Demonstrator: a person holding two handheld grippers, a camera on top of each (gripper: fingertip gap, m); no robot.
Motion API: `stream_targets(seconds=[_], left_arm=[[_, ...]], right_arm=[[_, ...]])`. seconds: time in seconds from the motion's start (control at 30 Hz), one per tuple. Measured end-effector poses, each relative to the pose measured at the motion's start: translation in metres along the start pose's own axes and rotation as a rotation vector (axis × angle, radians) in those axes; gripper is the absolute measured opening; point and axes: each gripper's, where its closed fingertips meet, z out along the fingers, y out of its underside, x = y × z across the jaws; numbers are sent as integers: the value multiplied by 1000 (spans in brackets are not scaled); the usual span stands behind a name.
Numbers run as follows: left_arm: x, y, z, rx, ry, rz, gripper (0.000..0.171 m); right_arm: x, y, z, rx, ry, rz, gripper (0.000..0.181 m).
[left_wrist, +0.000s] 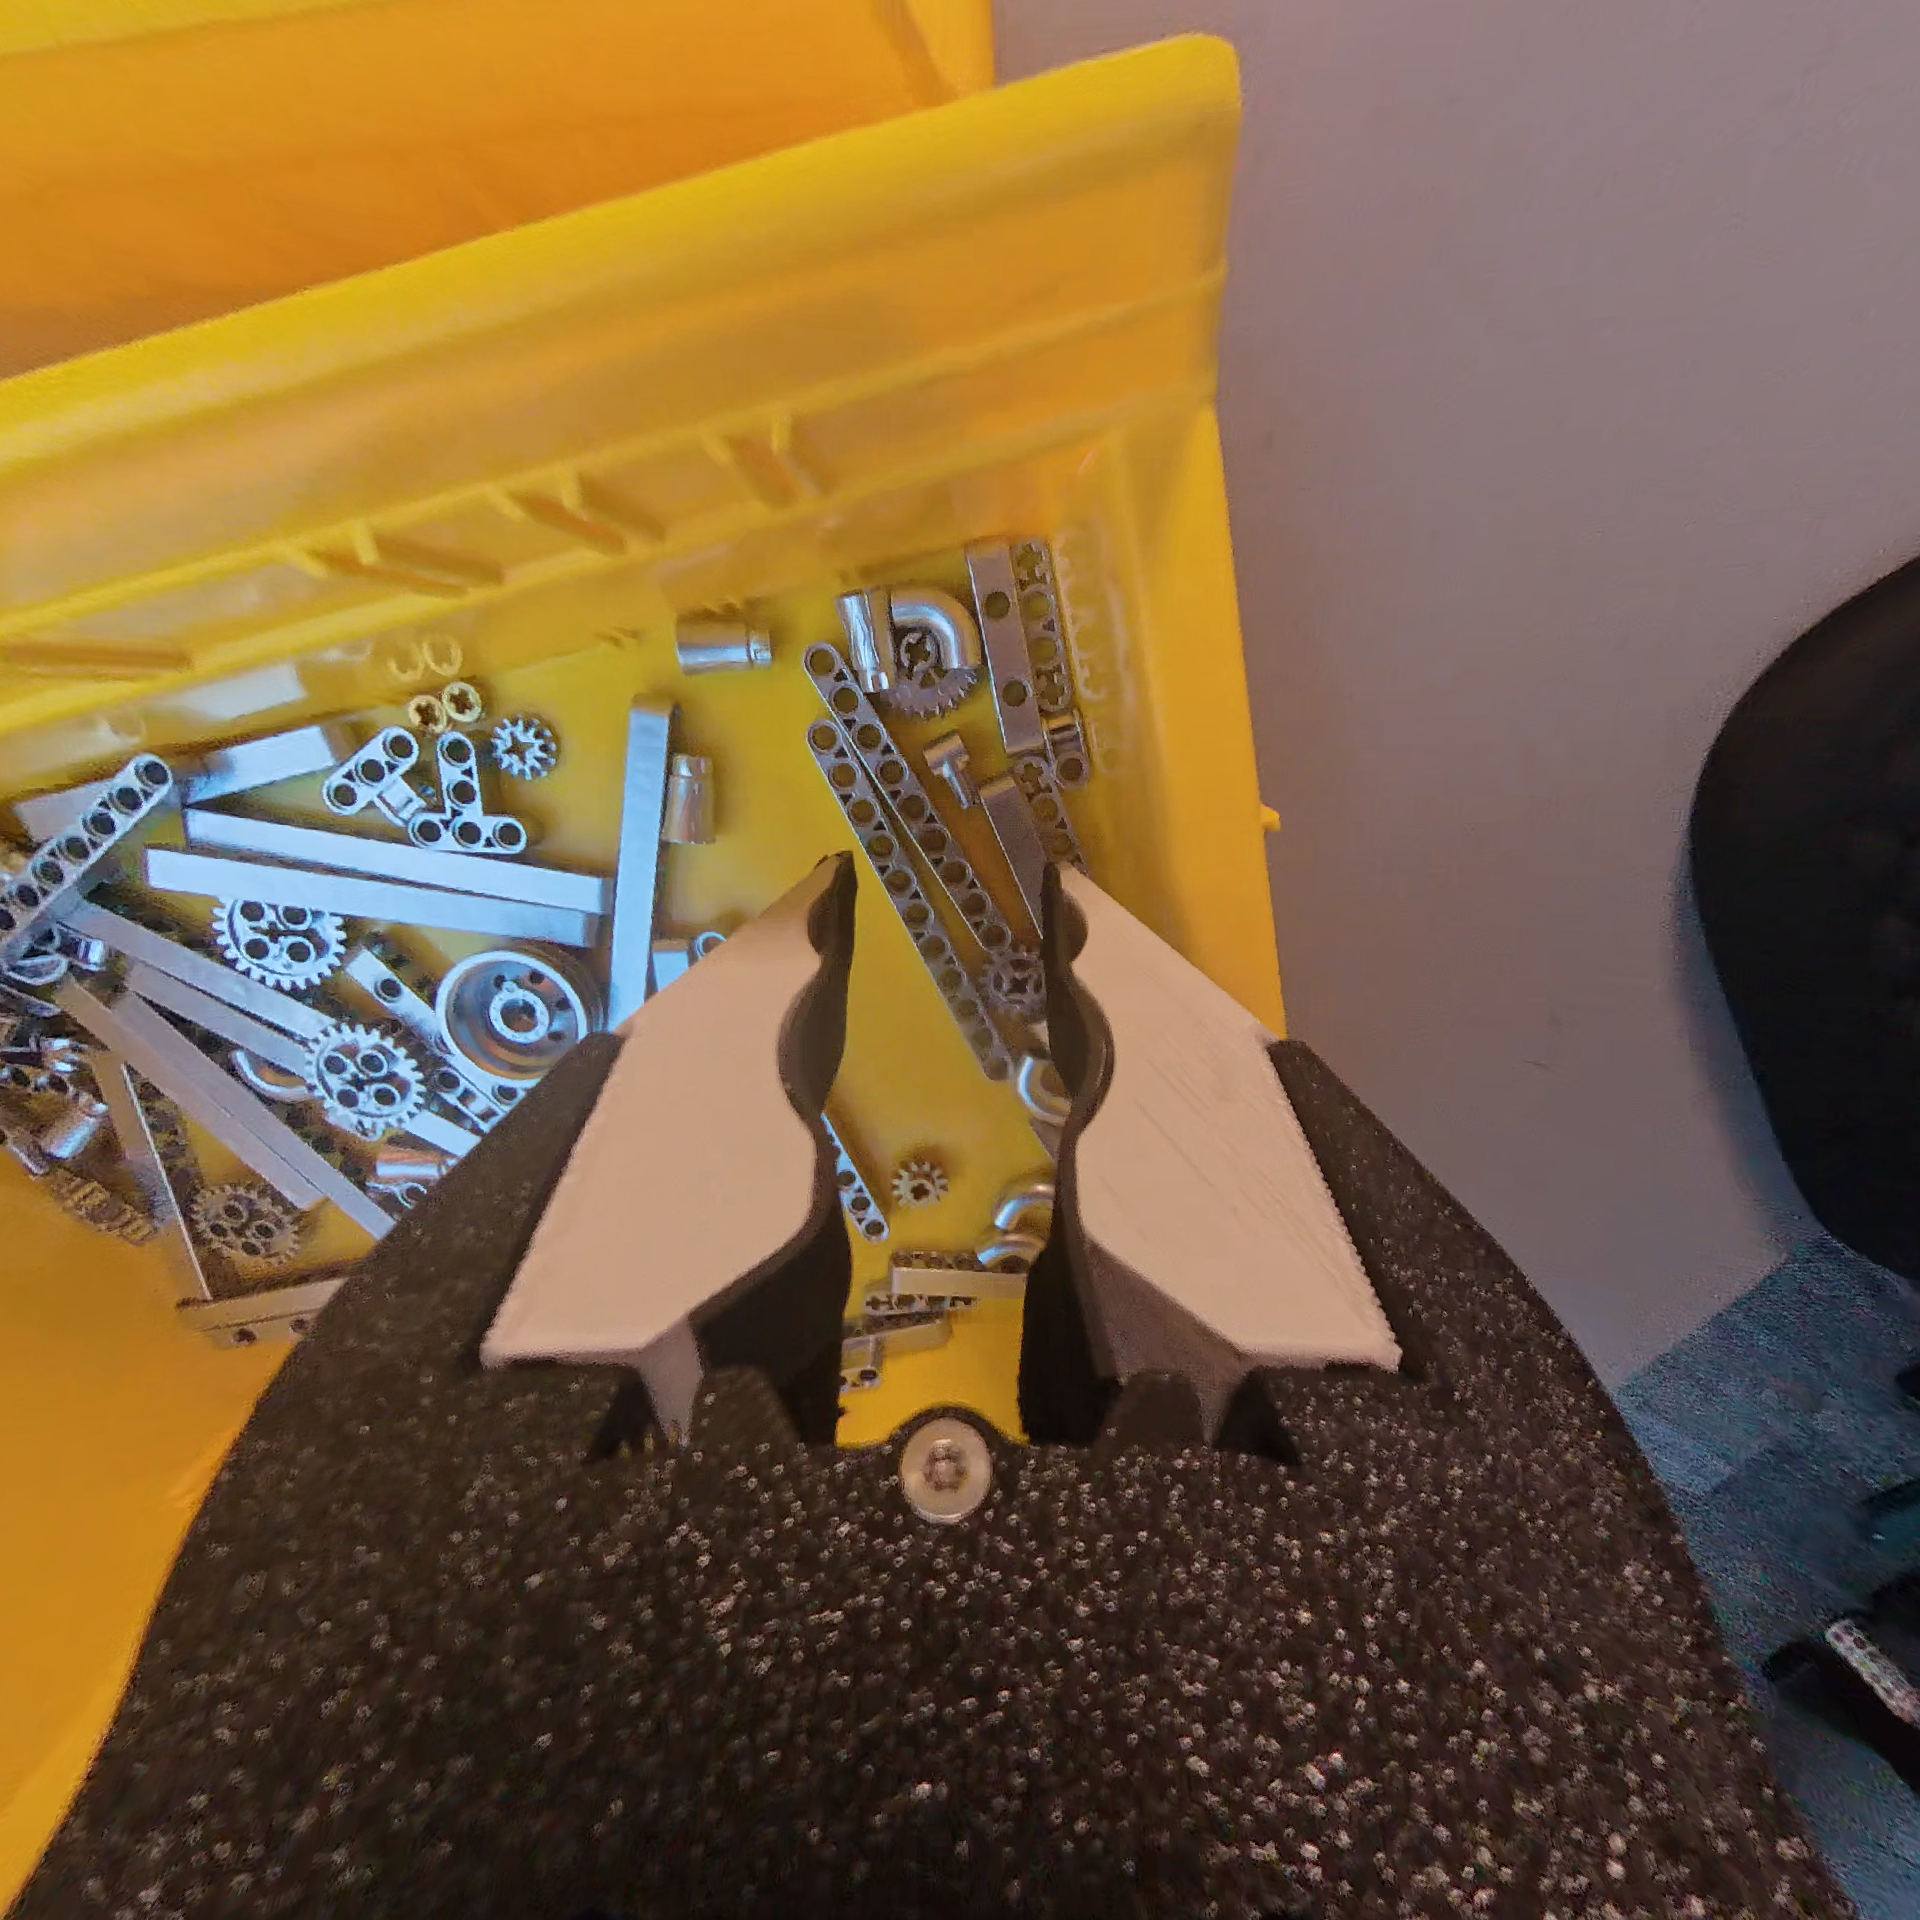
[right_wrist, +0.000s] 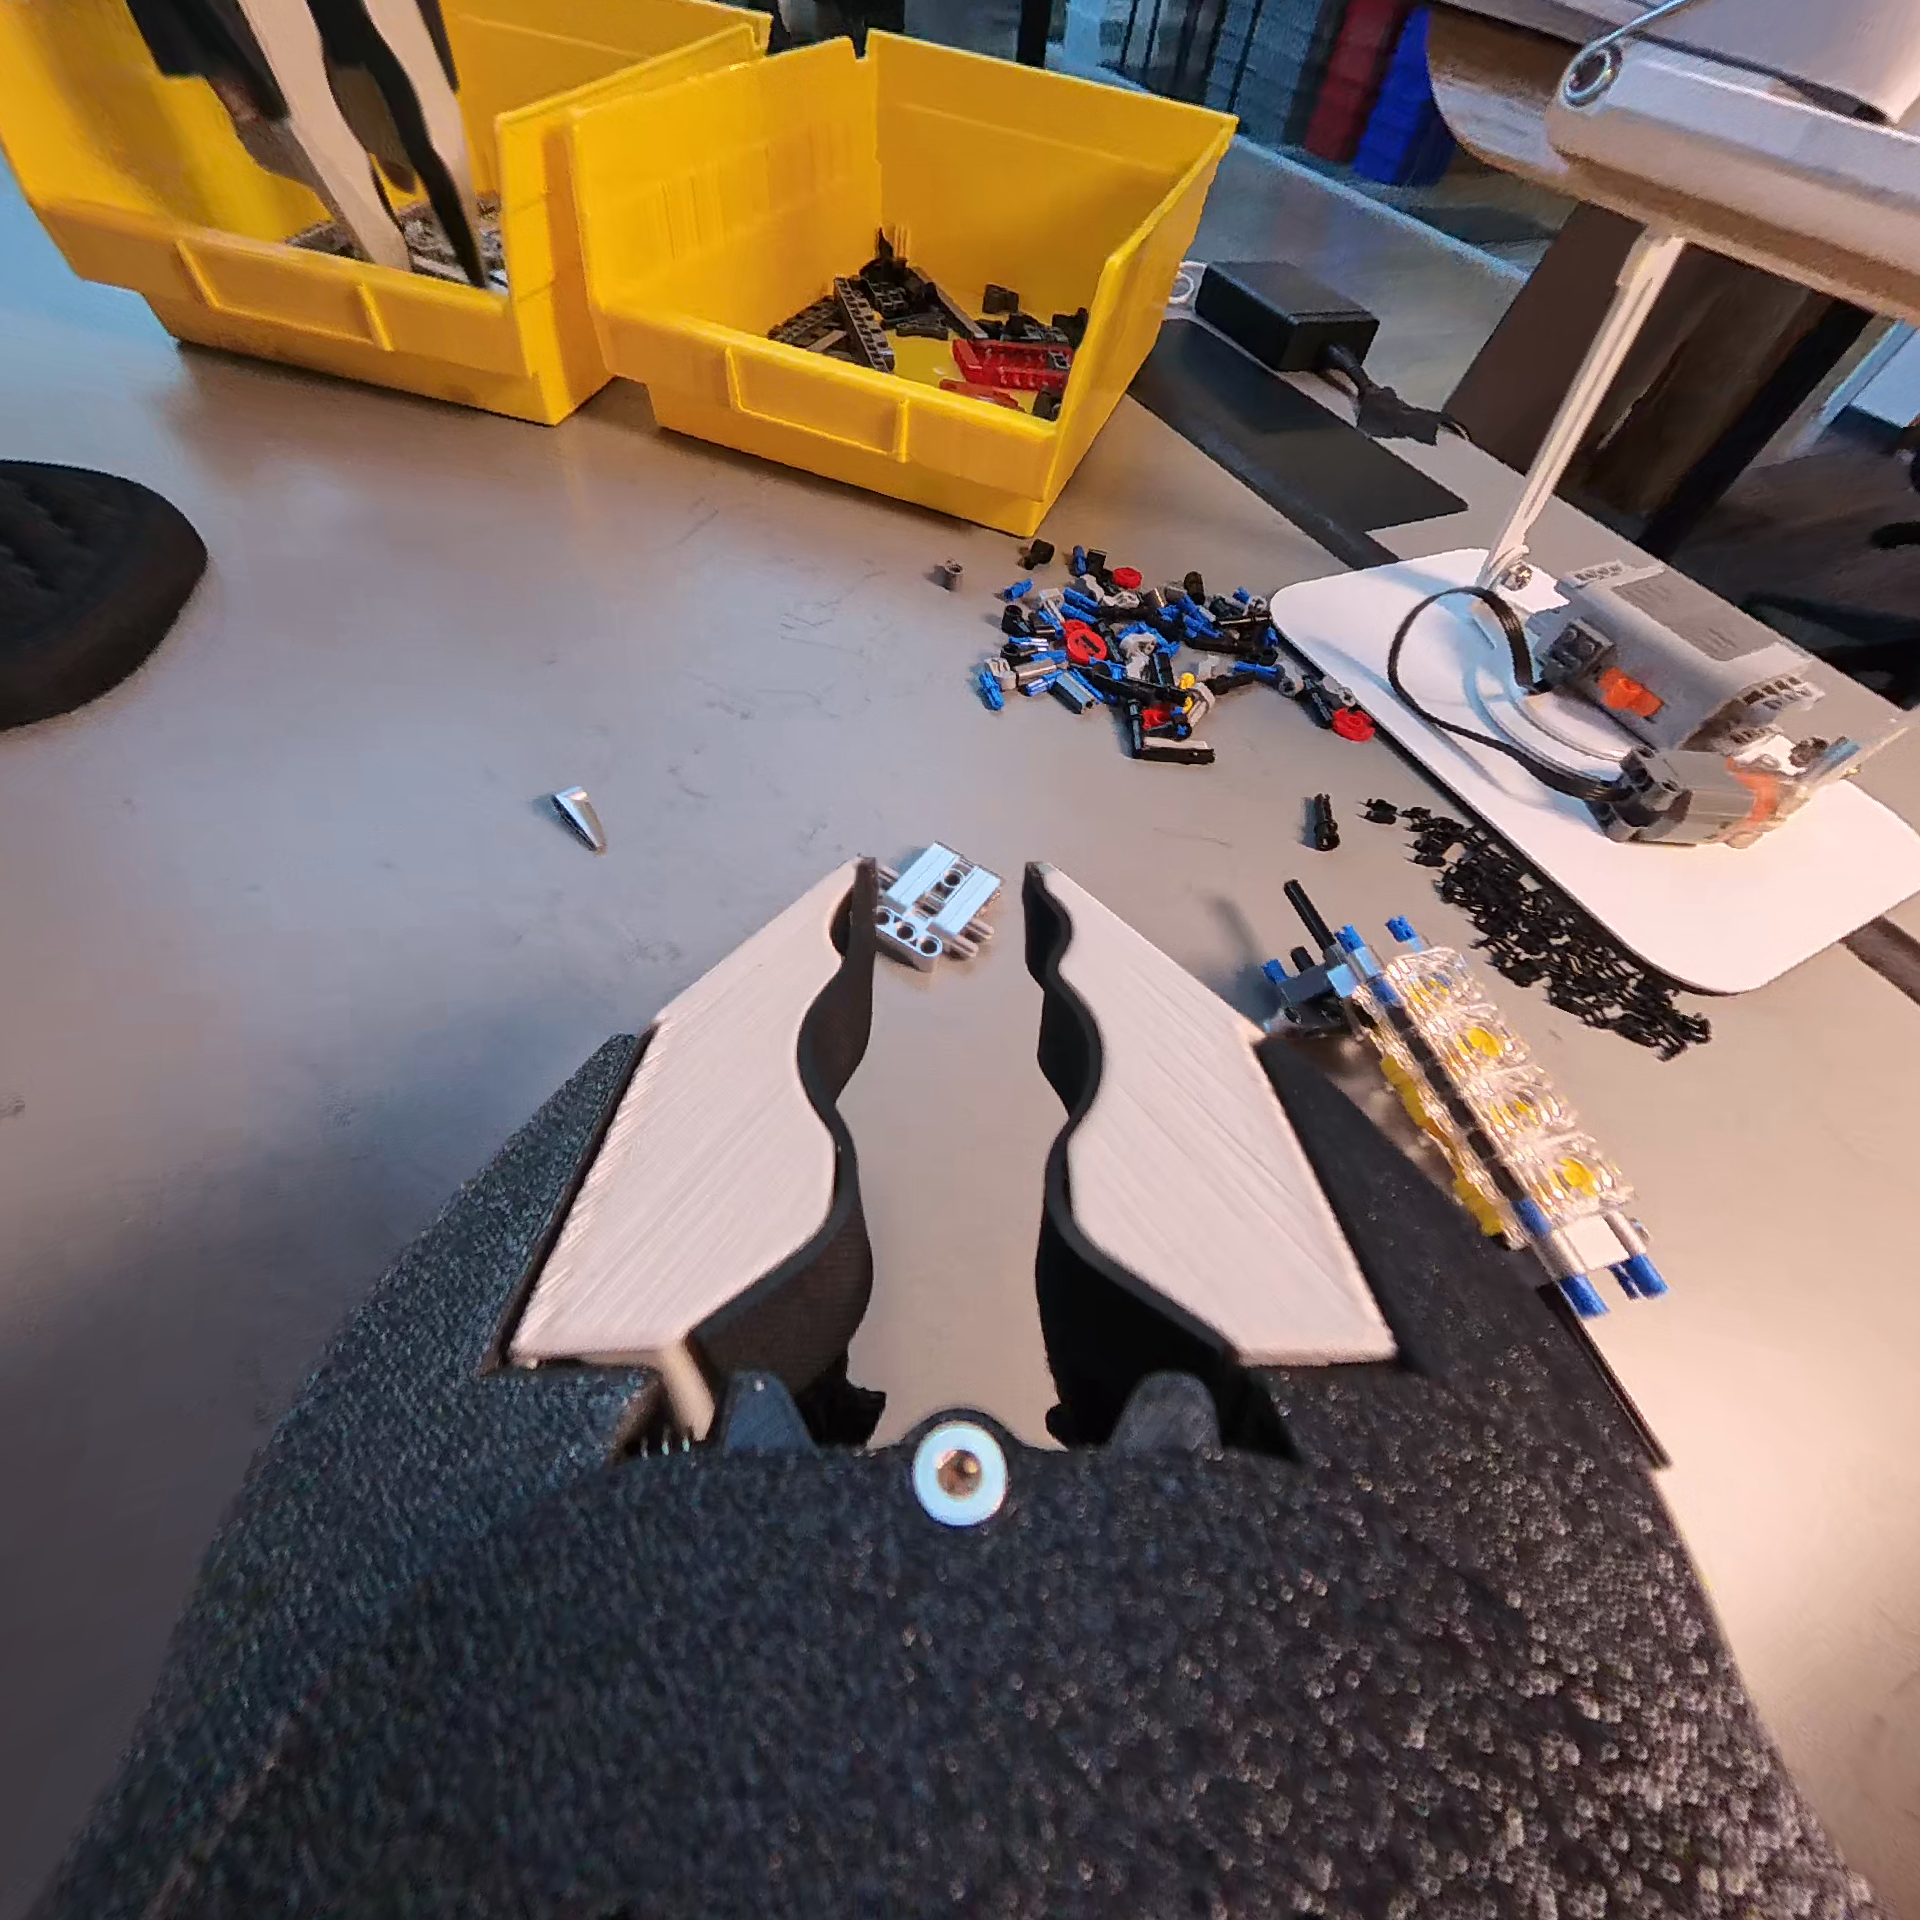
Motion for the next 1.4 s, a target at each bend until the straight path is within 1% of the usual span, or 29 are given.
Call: stream_targets(seconds=[0.1, 0.23, 0.33, 0.37, 0.47, 0.53, 0.6, 0.7, 0.83, 0.93, 1.0, 1.03, 1.07, 1.13, 1.17, 1.2, 1.3, 1.4], left_arm=[[-3, 0, 12, -33, -26, 51, 38], [-12, -6, 14, -12, -78, 89, 26], [-29, 5, 17, -47, -141, 90, 24], [-34, 5, 16, -29, -145, 65, 21], [-54, 5, 1, 21, -224, 23, 21], [-53, 4, -8, 55, -198, 5, 21], [-46, 8, -13, 58, -160, 21, 21], [-25, 19, -14, 16, -67, 63, 21], [2, 36, -8, -62, 49, 105, 24], [15, 44, 1, -101, 99, 124, 30], [20, 47, 5, -124, 116, 140, 28], [17, 46, 6, -128, 99, 143, 30], [10, 47, 6, -141, 60, 147, 27], [-15, 58, 6, -215, -84, 176, 21], [-23, 61, 5, -227, -116, 167, 22], [-29, 59, 3, -206, -134, 140, 19], [-47, 52, -12, -137, -215, 83, 19], [-43, 44, -25, -66, -200, 44, 19]], right_arm=[[-5, -4, 5, -14, -19, -11, 28], [-8, -6, 9, -37, -35, -14, 27], [-9, -9, 10, -51, -46, -19, 27], [-9, -10, 11, -56, -48, -21, 27], [-9, -9, 13, -75, -52, -25, 27], [-9, -8, 14, -88, -51, -24, 28], [-8, -6, 14, -96, -49, -21, 28], [-8, -4, 15, -102, -45, -13, 28], [-11, -1, 18, -99, -50, -2, 27], [-14, -1, 20, -95, -59, -3, 28], [-14, -2, 21, -95, -60, -4, 27], [-13, -1, 22, -98, -57, -3, 27], [-13, -1, 22, -100, -56, -3, 27], [-13, -1, 21, -103, -55, -4, 27], [-12, -2, 21, -104, -54, -5, 27], [-12, -2, 20, -104, -52, -7, 27], [-11, -4, 17, -99, -43, -6, 27], [-10, -4, 14, -96, -39, -4, 28]])
